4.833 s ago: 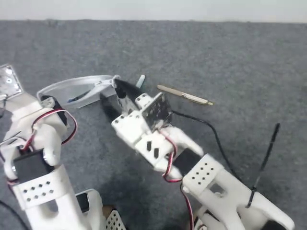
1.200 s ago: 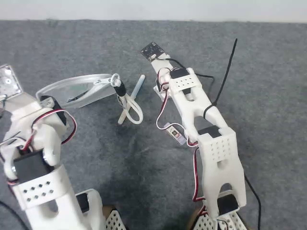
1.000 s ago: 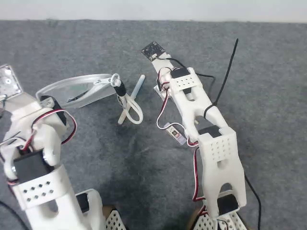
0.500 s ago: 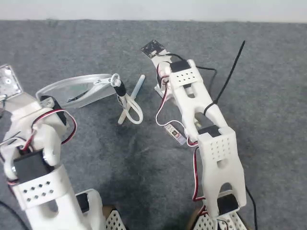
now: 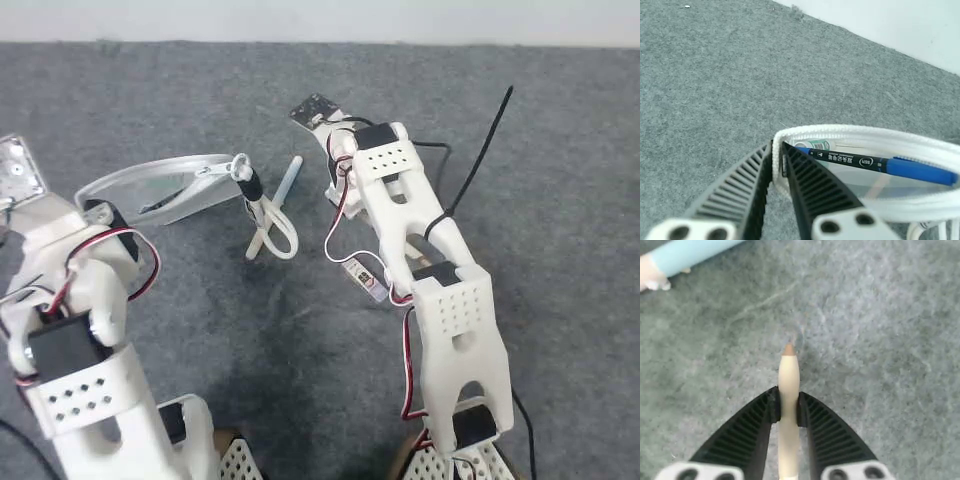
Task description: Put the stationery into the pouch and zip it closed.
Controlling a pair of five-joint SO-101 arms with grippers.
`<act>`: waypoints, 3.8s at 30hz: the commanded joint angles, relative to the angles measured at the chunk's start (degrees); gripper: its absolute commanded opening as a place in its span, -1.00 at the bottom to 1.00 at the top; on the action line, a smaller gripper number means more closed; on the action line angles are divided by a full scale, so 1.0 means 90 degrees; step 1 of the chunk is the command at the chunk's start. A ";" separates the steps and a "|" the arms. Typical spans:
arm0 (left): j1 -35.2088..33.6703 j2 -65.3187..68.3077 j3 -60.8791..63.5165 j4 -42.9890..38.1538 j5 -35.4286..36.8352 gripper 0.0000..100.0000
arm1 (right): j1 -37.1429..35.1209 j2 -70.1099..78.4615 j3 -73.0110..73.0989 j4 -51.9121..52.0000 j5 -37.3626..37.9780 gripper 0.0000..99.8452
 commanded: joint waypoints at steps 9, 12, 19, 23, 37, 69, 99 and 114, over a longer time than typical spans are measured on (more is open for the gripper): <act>-0.0010 0.0098 0.0122 -0.0049 -0.0059 -0.98 | -0.0366 0.0308 -0.0410 0.0357 0.0117 -0.81; -0.0010 0.0098 0.0122 -0.0049 -0.0059 -0.98 | -0.0357 0.0327 -0.0410 0.0327 0.0127 -0.92; -0.0010 0.0098 0.0122 -0.0049 -0.0059 -0.98 | -0.0366 0.0376 -0.0410 0.0181 0.0117 -0.99; -0.0010 0.0098 0.0122 -0.0049 -0.0059 -0.98 | -0.0366 0.0376 -0.0410 0.0171 0.0098 -0.99; -0.0010 0.0098 0.0122 -0.0049 -0.0059 -0.98 | -0.0386 -0.0484 -0.0410 0.0650 -0.0410 -0.99; -0.0010 0.0098 0.0132 -0.0049 -0.0029 -0.98 | -0.1910 -0.3404 -0.0371 0.2955 -0.0742 -0.99; -0.0010 0.0098 0.0142 -0.0049 -0.0029 -0.98 | -0.2222 -0.5641 0.0713 0.2330 -0.1661 -0.99; -0.0010 0.0098 0.0142 -0.0049 -0.0029 -0.98 | -0.2730 -0.6950 0.0713 0.0435 -0.2276 -0.99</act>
